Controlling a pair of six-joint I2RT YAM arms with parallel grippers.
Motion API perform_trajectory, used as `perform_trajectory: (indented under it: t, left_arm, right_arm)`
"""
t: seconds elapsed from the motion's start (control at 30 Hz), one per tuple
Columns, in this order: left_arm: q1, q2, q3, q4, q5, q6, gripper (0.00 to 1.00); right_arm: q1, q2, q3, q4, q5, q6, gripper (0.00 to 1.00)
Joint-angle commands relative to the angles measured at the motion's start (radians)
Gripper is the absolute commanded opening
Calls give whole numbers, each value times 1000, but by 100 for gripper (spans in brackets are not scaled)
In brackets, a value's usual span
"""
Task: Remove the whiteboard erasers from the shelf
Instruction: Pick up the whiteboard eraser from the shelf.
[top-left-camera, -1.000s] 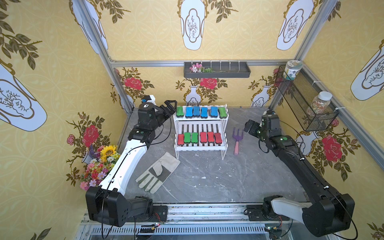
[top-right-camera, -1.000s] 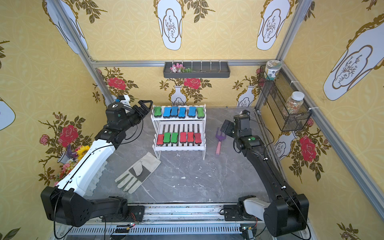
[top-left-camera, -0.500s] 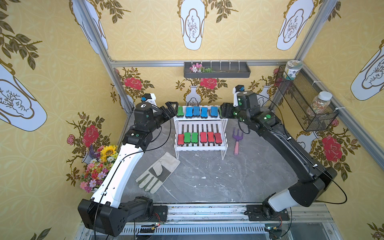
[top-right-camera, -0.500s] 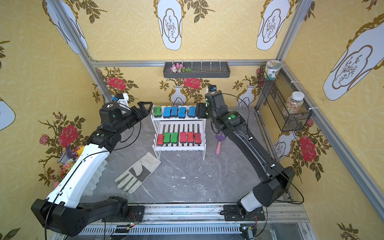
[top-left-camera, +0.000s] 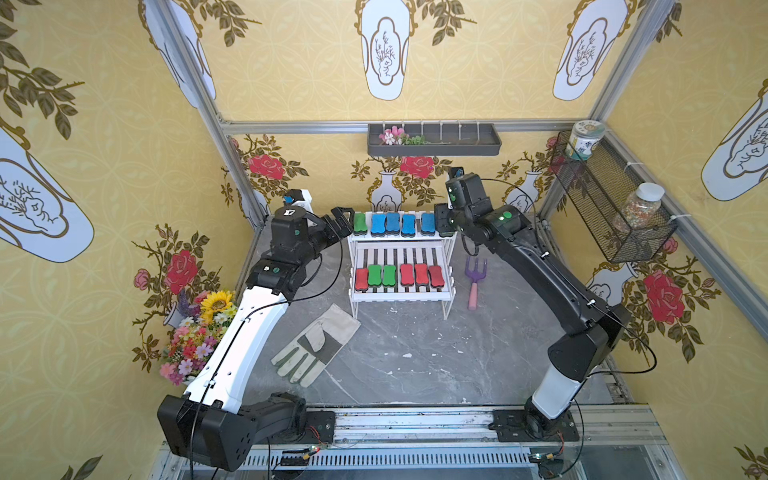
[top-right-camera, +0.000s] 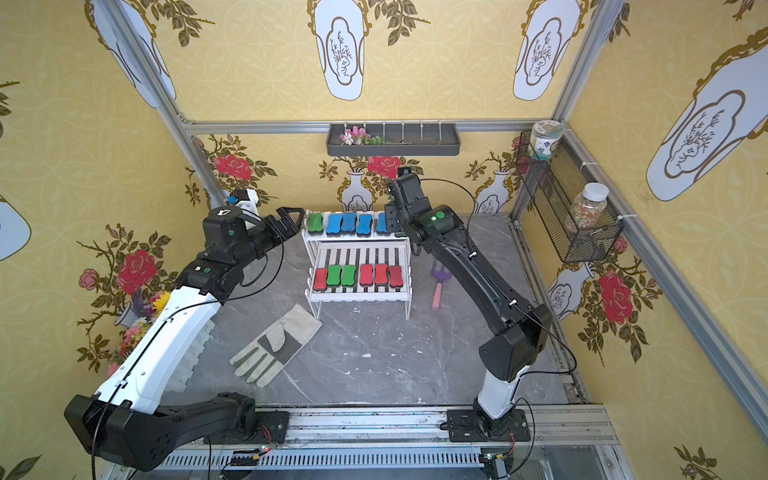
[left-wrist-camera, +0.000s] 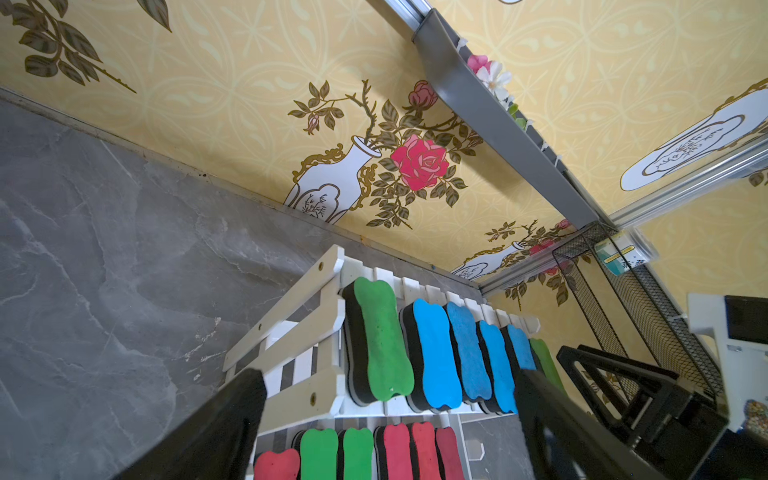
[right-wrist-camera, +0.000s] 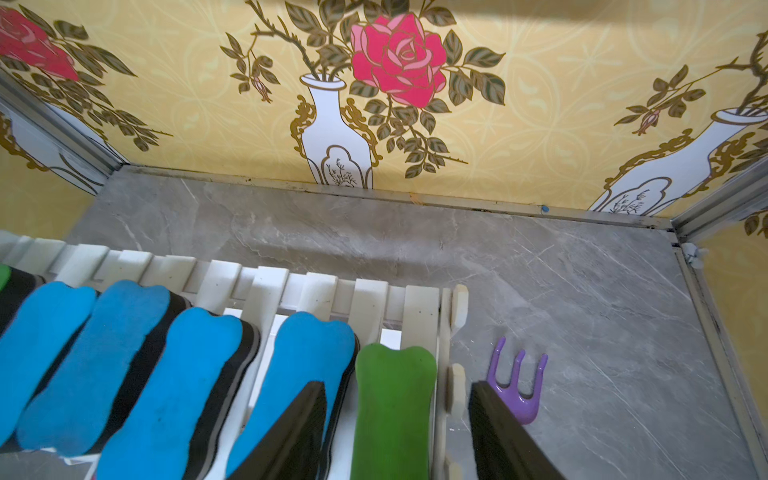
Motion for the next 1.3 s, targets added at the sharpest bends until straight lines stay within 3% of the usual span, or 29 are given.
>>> perform_trajectory:
  t: [0.0, 1.27]
  left_arm:
    - [0, -4, -13, 15, 0, 15, 99]
    - [1, 1, -33, 22, -1, 20, 100]
  right_arm:
    - [2, 11, 14, -18, 17, -7, 62]
    - [1, 37, -24, -18, 2, 20, 46]
